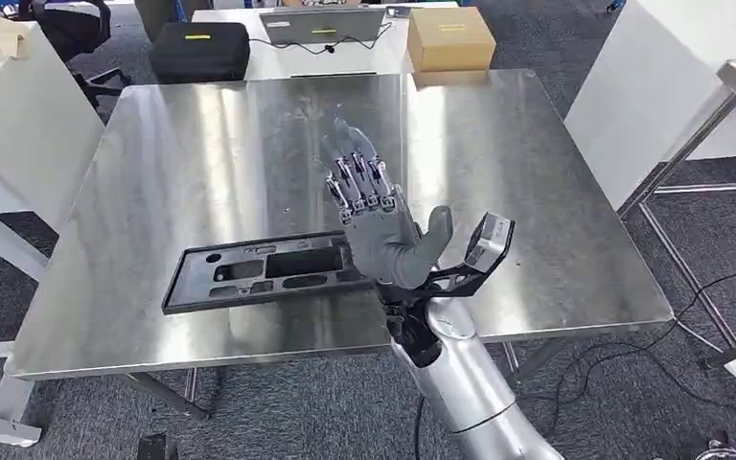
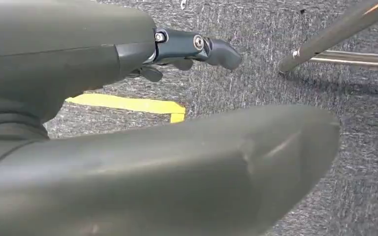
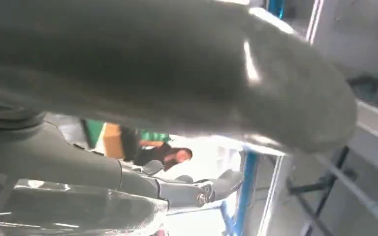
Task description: Take the parts from the cabinet and place them on the table.
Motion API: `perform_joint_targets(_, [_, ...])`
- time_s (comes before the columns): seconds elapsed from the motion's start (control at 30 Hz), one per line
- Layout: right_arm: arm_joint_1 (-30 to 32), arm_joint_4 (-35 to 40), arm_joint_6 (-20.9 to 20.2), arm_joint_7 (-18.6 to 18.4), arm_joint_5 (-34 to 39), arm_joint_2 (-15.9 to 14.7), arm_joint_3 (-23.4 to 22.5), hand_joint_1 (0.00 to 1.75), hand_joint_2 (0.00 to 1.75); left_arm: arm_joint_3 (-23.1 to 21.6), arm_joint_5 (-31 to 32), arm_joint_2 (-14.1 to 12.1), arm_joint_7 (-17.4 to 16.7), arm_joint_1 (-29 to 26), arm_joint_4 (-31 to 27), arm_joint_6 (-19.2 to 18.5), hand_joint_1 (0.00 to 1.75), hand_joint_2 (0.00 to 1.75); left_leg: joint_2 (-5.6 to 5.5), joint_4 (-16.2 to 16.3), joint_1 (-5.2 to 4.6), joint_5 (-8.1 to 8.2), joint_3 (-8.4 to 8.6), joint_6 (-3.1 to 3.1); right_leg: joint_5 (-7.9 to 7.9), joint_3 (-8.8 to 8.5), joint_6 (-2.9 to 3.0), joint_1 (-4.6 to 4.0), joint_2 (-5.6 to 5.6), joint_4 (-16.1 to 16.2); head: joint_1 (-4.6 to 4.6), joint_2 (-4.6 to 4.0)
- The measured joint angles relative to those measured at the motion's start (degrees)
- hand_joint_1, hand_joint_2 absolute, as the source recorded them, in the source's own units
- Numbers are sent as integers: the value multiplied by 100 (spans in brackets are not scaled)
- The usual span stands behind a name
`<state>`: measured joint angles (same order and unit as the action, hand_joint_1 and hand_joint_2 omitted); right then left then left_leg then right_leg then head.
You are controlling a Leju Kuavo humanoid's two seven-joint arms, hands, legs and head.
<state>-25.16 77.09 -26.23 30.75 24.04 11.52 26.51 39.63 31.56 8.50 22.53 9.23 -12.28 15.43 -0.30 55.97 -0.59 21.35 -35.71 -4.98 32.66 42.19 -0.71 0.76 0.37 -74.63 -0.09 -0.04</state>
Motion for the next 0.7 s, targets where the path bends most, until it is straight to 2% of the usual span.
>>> perform_joint_targets(0.03, [15,-22,33,2,-22,-24,2,0,0,-2,7,0,15,0,0,-13,0,0,1,1,7,-13,-16,21,-76,-105,-65,27,-3,147,-4,0])
perform_joint_targets(0.1, [31,-48,66,2,-66,-63,4,0,0,-22,17,-2,140,-11,0,-70,0,0,-4,11,29,-40,-45,66,-415,-720,-215,80,-14,1151,4,0])
perform_joint_targets(0.13, [30,-52,89,2,-87,-72,15,0,0,-28,17,-2,210,-23,0,-98,0,0,-7,38,34,-50,-63,94,-532,-1077,-254,105,-33,1727,11,0])
perform_joint_targets(0.17, [35,-55,98,2,-92,-72,18,0,0,-28,17,-11,252,-36,-2,-103,0,0,-5,68,14,-47,-97,139,-508,-1194,-207,88,-31,1858,-2,2])
perform_joint_targets(0.2, [45,-55,103,2,-92,-70,22,0,0,-28,17,-15,262,-42,0,-103,0,0,-3,62,18,-69,-112,175,-597,-1175,-195,25,8,1748,2,0])
perform_joint_targets(0.23, [40,-55,120,9,-114,-81,31,0,0,-31,17,-22,299,-58,0,-109,0,0,-12,127,9,-55,-116,203,-610,-1125,-184,51,15,1773,24,0])
perform_joint_targets(0.27, [48,-59,155,9,-120,-85,33,0,0,-35,24,-26,310,-67,0,-111,0,0,-23,161,10,-65,-136,236,-575,-1106,-123,63,19,1785,-4,0])
perform_joint_targets(0.3, [66,-59,181,7,-138,-98,37,0,0,-37,26,-26,317,-88,0,-111,0,0,-31,155,35,-86,-141,271,-588,-1100,-94,55,16,1786,-22,0])
perform_joint_targets(0.33, [78,-61,220,4,-166,-105,46,0,0,-37,43,-41,317,-105,0,-114,0,0,-33,178,84,-90,-175,303,-636,-1074,-14,147,8,1819,-13,0])
perform_joint_targets(0.37, [83,-61,249,-2,-190,-107,57,0,0,-39,70,-55,317,-121,0,-114,0,0,-15,325,99,132,-250,348,-681,-1048,44,121,3,1818,-18,2])
perform_joint_targets(0.4, [96,-61,264,-2,-192,-107,63,0,0,-42,77,-55,317,-124,0,-114,0,0,-5,602,110,430,-342,385,-718,-1013,106,121,-3,1818,-48,0])
perform_joint_targets(0.47, [144,-61,299,-4,-197,-124,66,0,0,-50,118,-52,300,-121,0,-120,0,0,2,1548,151,1047,-622,464,-775,-918,151,94,-23,1814,-57,0])
perform_joint_targets(0.5, [173,-61,321,-7,-214,-142,68,0,0,-55,120,-52,295,-122,0,-127,0,0,3,1857,163,1172,-684,484,-808,-874,144,83,-29,1810,-59,0])
perform_joint_targets(0.53, [203,-61,341,-7,-223,-162,68,0,0,-68,120,-55,284,-122,0,-144,0,0,4,1944,175,1161,-652,487,-836,-834,139,80,-31,1810,-59,0])
perform_joint_targets(0.57, [234,-61,347,-11,-229,-173,68,0,0,-88,129,-59,271,-123,0,-164,0,0,6,1780,183,1039,-483,488,-869,-795,128,78,-30,1808,-59,0])
perform_joint_targets(0.6, [257,-57,363,-15,-236,-181,68,0,0,-109,138,-61,265,-121,0,-173,0,0,6,1370,184,860,-175,472,-901,-768,107,78,-29,1807,-61,0])
perform_joint_targets(0.63, [264,-50,382,-22,-245,-186,68,0,0,-131,140,-68,264,-115,0,-177,0,0,5,806,184,693,224,444,-921,-754,86,77,-23,1808,-61,0])
perform_joint_targets(0.67, [264,-37,395,-22,-245,-184,70,0,0,-138,157,-74,264,-103,-4,-194,0,0,-2,299,179,668,564,397,-942,-756,56,78,-21,1807,-61,0])
perform_joint_targets(0.7, [267,-9,402,-22,-247,-188,68,0,0,-140,179,-83,262,-91,-9,-210,0,0,-3,187,144,720,644,393,-980,-729,-2,42,-25,1817,-48,2])
